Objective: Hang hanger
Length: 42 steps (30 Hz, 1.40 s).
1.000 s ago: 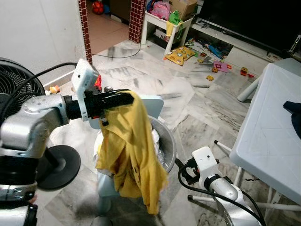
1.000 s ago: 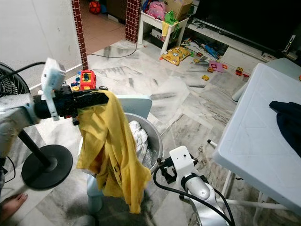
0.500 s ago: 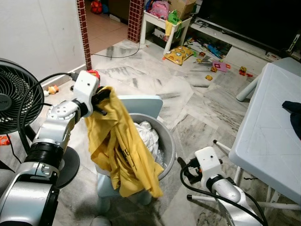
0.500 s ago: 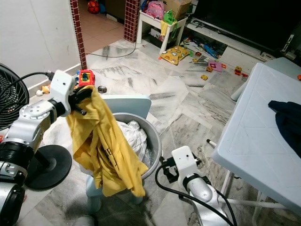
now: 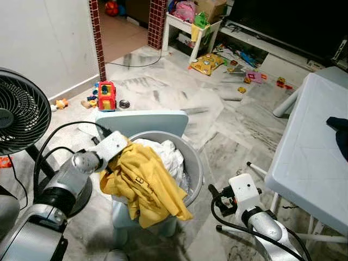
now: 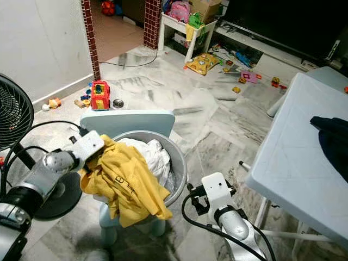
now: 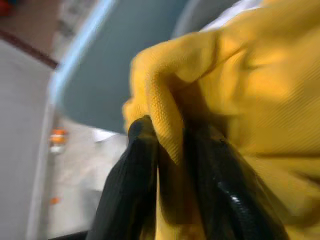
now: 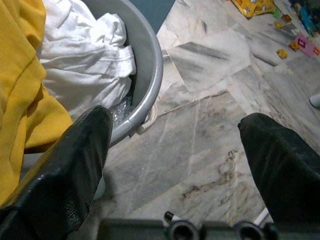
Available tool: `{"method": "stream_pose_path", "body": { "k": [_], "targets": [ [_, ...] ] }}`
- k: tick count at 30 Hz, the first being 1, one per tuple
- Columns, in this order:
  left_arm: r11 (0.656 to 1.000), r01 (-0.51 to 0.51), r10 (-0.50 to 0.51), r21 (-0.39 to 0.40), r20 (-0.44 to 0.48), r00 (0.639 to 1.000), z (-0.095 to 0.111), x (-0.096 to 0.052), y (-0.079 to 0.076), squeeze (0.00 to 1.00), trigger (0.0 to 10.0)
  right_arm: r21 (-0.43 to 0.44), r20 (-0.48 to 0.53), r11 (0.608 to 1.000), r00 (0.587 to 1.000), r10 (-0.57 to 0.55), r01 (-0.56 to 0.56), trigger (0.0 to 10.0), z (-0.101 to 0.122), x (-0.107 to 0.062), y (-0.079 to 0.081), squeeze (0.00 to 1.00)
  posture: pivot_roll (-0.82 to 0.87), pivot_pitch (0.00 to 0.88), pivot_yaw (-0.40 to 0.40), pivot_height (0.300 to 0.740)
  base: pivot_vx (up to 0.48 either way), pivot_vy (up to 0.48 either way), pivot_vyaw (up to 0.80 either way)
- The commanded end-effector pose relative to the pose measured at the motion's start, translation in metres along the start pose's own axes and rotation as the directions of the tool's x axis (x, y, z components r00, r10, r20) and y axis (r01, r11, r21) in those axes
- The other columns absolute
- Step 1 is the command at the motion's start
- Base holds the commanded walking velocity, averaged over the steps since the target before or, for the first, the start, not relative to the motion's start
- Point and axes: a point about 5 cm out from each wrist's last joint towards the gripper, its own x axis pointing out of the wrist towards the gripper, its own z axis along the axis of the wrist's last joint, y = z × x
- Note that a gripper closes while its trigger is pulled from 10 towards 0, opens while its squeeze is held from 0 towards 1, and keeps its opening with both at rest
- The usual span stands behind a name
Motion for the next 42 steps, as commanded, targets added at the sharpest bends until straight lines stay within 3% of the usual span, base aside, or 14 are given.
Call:
{"method": "stream_pose_path", "body": {
  "k": [1,3,7,12,16,19,21,22,23,29,30,36,37,42],
  "targets": [
    [0.993,-0.083,0.077,0.084,0.068,0.995,0.014,0.000,0.009,1.00,10.0,-0.009,-0.006,1.000,1.000,-0.020,0.020,10.0,0.000,-0.003,-0.006,0.00,0.12,0.104,-0.164,0.740,0.000,0.000,0.00],
    [0.983,-0.126,0.111,0.135,0.116,0.987,0.021,-0.002,0.015,1.00,10.0,-0.011,-0.003,1.000,1.000,-0.017,0.017,10.0,0.001,-0.003,-0.005,0.00,0.12,0.102,-0.167,0.740,0.000,0.000,0.00],
    [0.986,-0.083,0.067,0.144,0.112,0.991,0.022,-0.003,0.012,1.00,10.0,-0.012,-0.001,1.000,1.000,-0.015,0.015,10.0,0.001,-0.003,-0.004,0.00,0.12,0.102,-0.167,0.740,0.000,0.000,0.00],
    [0.993,0.117,-0.119,0.025,0.112,0.987,0.032,-0.011,0.007,1.00,10.0,-0.012,-0.001,1.000,1.000,-0.015,0.015,10.0,0.001,-0.004,-0.005,0.00,0.12,0.102,-0.164,0.740,0.000,0.000,0.00],
    [0.987,0.147,-0.155,0.063,0.163,0.974,0.044,-0.019,0.007,1.00,10.0,-0.012,-0.004,1.000,1.000,-0.015,0.015,10.0,0.000,-0.004,-0.005,0.00,0.13,0.102,-0.164,0.740,0.000,0.000,0.00],
    [0.991,0.127,-0.131,0.033,0.246,0.960,0.063,-0.023,0.011,1.00,10.0,-0.012,-0.001,1.000,1.000,-0.012,0.012,10.0,0.002,-0.003,-0.004,0.00,0.13,0.102,-0.166,0.740,0.000,0.000,0.00],
    [0.982,0.188,-0.181,0.012,0.341,0.922,0.086,-0.028,0.006,1.00,10.0,-0.011,0.002,1.000,1.000,-0.008,0.008,10.0,0.003,-0.001,-0.003,0.00,0.13,0.100,-0.167,0.740,0.000,0.000,0.00],
    [0.982,0.188,-0.181,0.012,0.341,0.922,0.086,-0.028,0.006,1.00,10.0,-0.011,0.002,1.000,1.000,-0.008,0.008,10.0,0.003,-0.001,-0.003,0.00,0.13,0.100,-0.167,0.740,0.000,0.000,0.00],
    [0.958,0.286,-0.264,-0.002,0.381,0.886,0.097,-0.031,-0.007,1.00,10.0,-0.012,0.004,1.000,1.000,-0.006,0.006,10.0,0.004,0.000,-0.002,0.00,0.14,0.098,-0.167,0.740,0.000,0.000,0.00],
    [0.888,0.455,-0.441,0.065,0.400,0.803,0.105,-0.034,-0.044,1.00,10.0,-0.013,0.010,1.000,1.000,-0.007,0.007,10.0,0.006,0.002,-0.003,0.00,0.12,0.092,-0.158,0.740,0.000,0.000,0.00],
    [0.850,0.527,-0.494,0.026,0.391,0.777,0.105,-0.031,-0.059,1.00,10.0,-0.012,0.012,1.000,1.000,-0.011,0.011,10.0,0.006,0.001,-0.004,0.00,0.12,0.091,-0.154,0.740,0.000,0.000,0.00],
    [0.811,0.580,-0.522,-0.069,0.362,0.772,0.104,-0.034,-0.079,1.00,10.0,-0.015,0.003,0.999,1.000,-0.028,0.028,10.0,0.002,-0.005,-0.007,0.00,0.10,0.089,-0.139,0.740,0.000,0.000,0.00],
    [0.807,0.572,-0.488,-0.148,0.379,0.787,0.104,-0.037,-0.082,1.00,10.0,-0.014,-0.003,0.999,0.999,-0.036,0.036,10.0,0.000,-0.007,-0.008,0.00,0.10,0.090,-0.136,0.740,0.000,0.000,0.00],
    [0.805,0.513,-0.405,-0.298,0.356,0.842,0.088,-0.044,-0.089,1.00,10.0,-0.011,-0.012,0.999,0.999,-0.030,0.030,10.0,-0.003,-0.008,-0.005,0.00,0.12,0.097,-0.142,0.740,0.000,0.000,0.00]
  ]
}}
